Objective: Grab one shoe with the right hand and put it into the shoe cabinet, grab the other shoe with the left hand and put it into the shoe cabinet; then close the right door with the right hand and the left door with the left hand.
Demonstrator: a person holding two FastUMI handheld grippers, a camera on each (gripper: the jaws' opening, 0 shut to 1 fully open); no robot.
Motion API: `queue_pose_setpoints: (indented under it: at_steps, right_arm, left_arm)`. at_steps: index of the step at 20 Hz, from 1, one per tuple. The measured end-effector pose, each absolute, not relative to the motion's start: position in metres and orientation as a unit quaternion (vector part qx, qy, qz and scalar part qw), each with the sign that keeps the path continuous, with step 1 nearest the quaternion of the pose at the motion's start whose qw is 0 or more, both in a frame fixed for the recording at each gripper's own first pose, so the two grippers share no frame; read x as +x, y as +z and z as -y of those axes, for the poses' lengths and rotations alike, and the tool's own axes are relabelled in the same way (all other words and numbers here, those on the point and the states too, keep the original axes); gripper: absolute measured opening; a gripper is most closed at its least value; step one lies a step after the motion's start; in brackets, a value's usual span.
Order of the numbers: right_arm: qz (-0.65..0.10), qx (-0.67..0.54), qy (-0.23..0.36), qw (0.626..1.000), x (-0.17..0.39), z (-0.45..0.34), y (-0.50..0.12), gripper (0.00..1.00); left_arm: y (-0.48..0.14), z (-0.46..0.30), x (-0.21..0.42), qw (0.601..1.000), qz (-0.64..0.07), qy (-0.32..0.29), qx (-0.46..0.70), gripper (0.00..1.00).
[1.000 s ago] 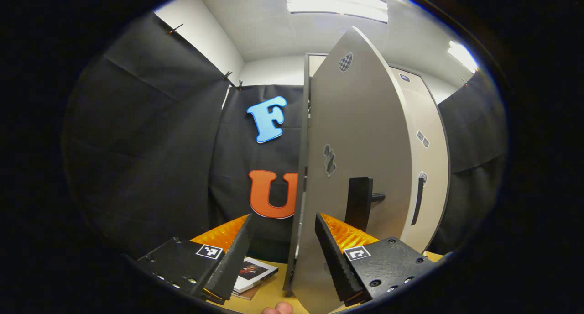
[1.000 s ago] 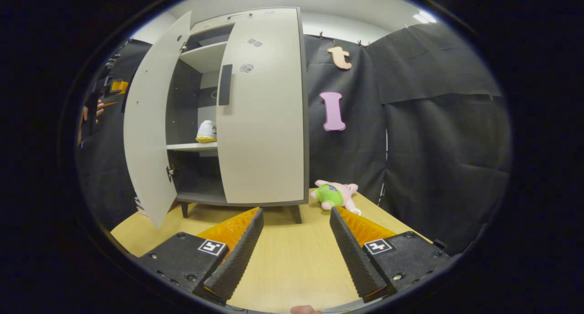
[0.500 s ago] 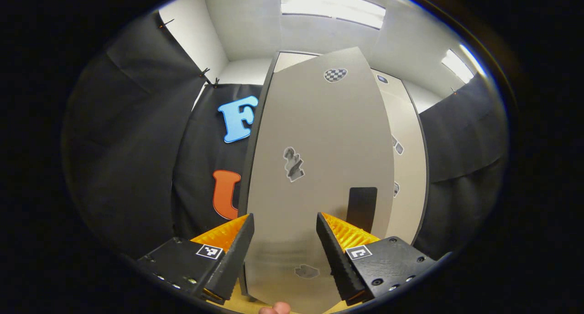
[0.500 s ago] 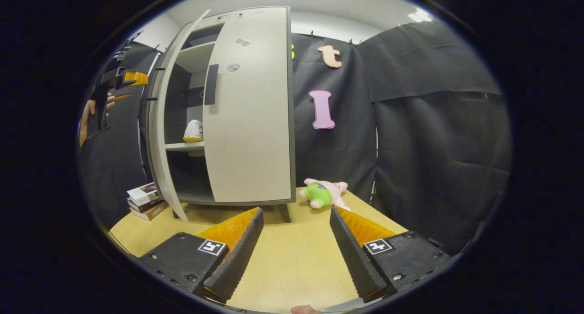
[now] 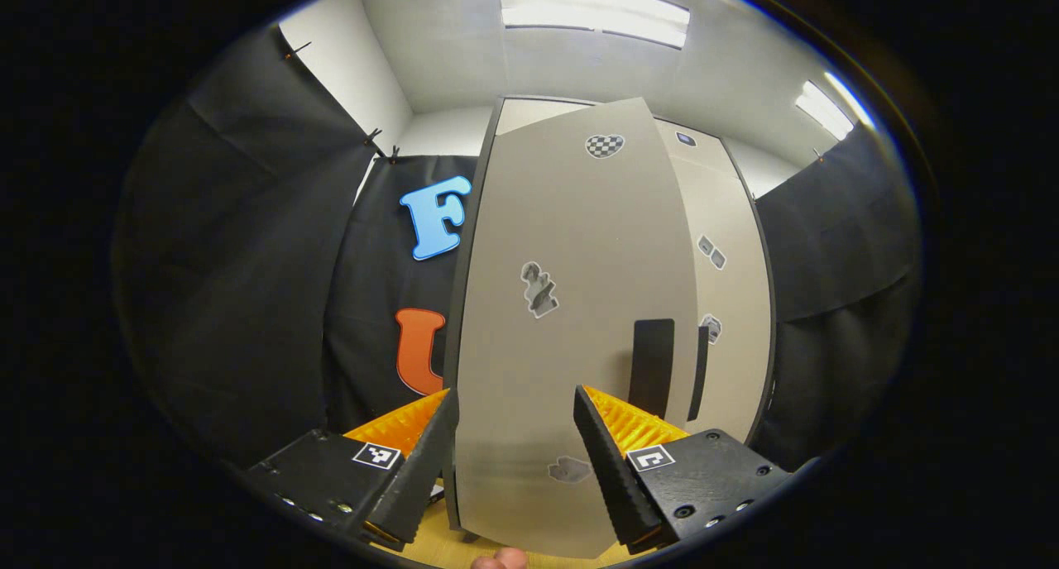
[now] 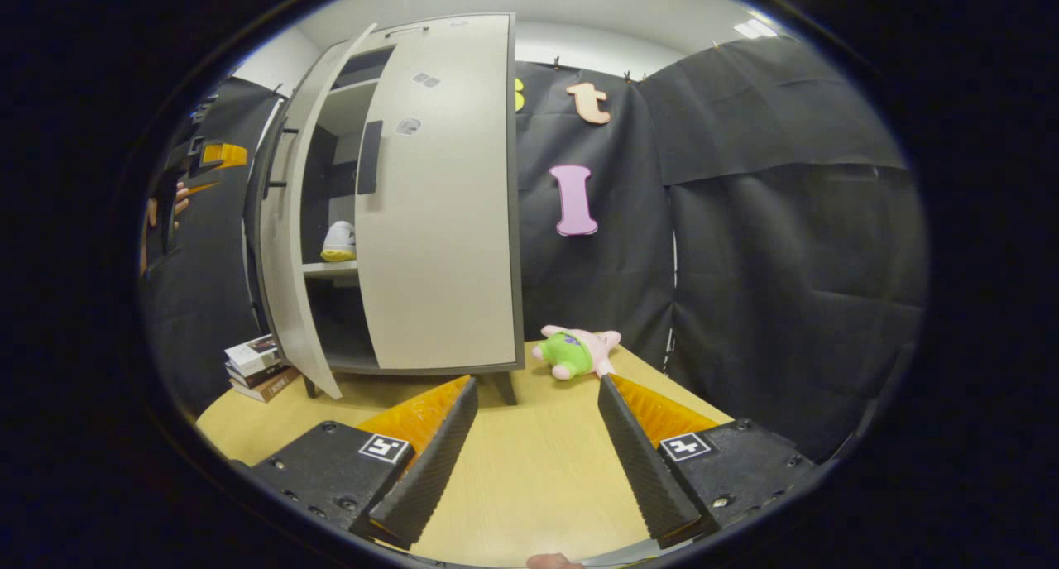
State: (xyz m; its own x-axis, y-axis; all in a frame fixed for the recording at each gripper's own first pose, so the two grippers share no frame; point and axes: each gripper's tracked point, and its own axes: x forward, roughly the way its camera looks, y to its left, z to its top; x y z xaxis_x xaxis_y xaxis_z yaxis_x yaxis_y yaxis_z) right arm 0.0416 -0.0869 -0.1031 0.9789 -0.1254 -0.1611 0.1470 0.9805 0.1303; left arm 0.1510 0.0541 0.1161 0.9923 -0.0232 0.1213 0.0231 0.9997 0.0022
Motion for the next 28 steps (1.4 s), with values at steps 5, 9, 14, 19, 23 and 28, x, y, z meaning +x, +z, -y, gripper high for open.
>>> queue_pose_setpoints:
  at_steps: [5, 9, 14, 19, 23, 28]
  right_arm:
    - [-0.074, 0.07, -0.058, 0.993, 0.035, 0.079, -0.101, 0.96]
    - [-0.07, 0.072, -0.049, 0.994, 0.027, 0.071, -0.096, 0.96]
    - [-0.075, 0.067, -0.032, 0.994, 0.022, 0.058, -0.099, 0.95]
    - [-0.074, 0.066, -0.014, 0.995, 0.015, 0.044, -0.093, 0.96]
    - [-0.069, 0.063, -0.006, 0.996, 0.01, 0.039, -0.085, 0.95]
    - [-0.057, 0.062, -0.004, 0.996, 0.005, 0.04, -0.073, 0.95]
  left_arm:
    - [0.084, -0.036, 0.12, 0.999, 0.036, -0.018, -0.002, 0.84]
    - [0.055, -0.014, 0.085, 1.0, 0.02, -0.019, -0.014, 0.85]
    - [0.007, 0.015, 0.039, 0.999, -0.02, -0.033, -0.01, 0.86]
    - [-0.046, 0.038, 0.009, 0.997, -0.061, -0.037, -0.023, 0.86]
    - [-0.074, 0.041, -0.009, 0.995, -0.091, -0.033, -0.024, 0.86]
    - [-0.083, 0.033, -0.017, 0.996, -0.086, -0.009, -0.012, 0.86]
